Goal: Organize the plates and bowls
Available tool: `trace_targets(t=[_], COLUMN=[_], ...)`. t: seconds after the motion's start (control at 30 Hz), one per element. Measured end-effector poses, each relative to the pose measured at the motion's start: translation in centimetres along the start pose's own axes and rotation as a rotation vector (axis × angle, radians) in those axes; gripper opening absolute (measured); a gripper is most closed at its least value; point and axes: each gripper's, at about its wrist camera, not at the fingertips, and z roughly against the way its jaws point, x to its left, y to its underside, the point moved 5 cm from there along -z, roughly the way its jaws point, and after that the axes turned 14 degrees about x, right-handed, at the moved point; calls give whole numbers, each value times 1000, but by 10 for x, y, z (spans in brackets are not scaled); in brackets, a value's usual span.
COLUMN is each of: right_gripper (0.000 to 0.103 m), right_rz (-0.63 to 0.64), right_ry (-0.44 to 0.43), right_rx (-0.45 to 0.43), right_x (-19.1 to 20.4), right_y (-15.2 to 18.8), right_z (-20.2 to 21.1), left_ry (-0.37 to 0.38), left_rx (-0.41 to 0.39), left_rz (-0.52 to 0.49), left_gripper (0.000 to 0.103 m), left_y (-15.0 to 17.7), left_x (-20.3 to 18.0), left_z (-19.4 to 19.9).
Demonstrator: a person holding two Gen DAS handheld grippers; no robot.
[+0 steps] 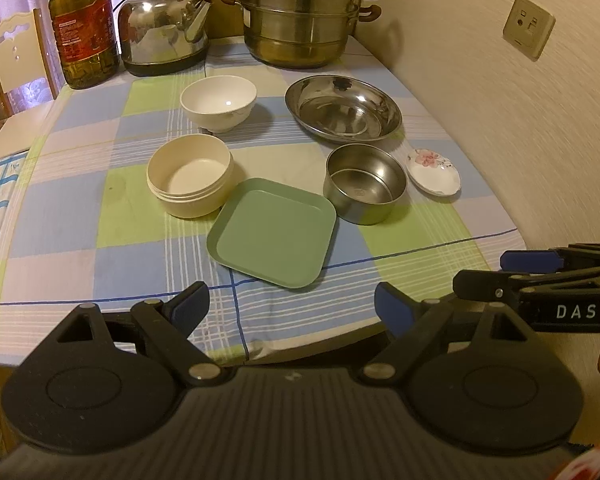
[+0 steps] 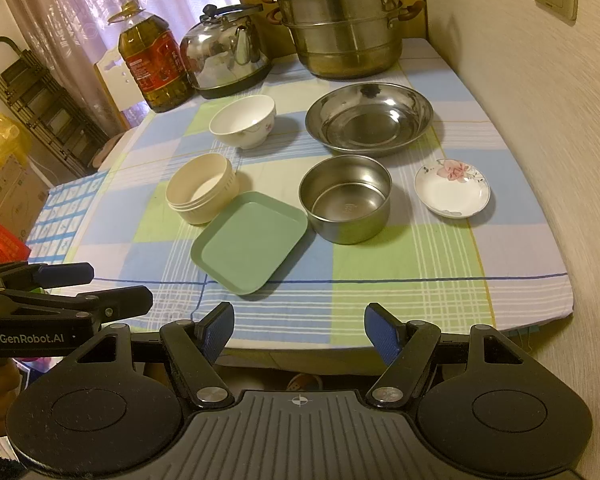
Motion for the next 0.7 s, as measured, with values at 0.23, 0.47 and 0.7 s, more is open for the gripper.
trace_targets(t=[0.23, 0.47, 0.7], right_gripper=[72, 72, 72], right_rz=[0, 0, 1], right_ry=[0, 1, 2], right_rx=[1, 0, 2], right_x=[1, 2, 2], right_y=[-1, -2, -3], right_z=[-1, -2, -2], left_ry=[4, 4, 5], left_rx=[6, 6, 6], left_rz=[5, 6, 7], left_gripper=[88, 88, 88], left_y=[0, 0, 0], left_x=[2, 3, 4], left_z=[0, 1, 0])
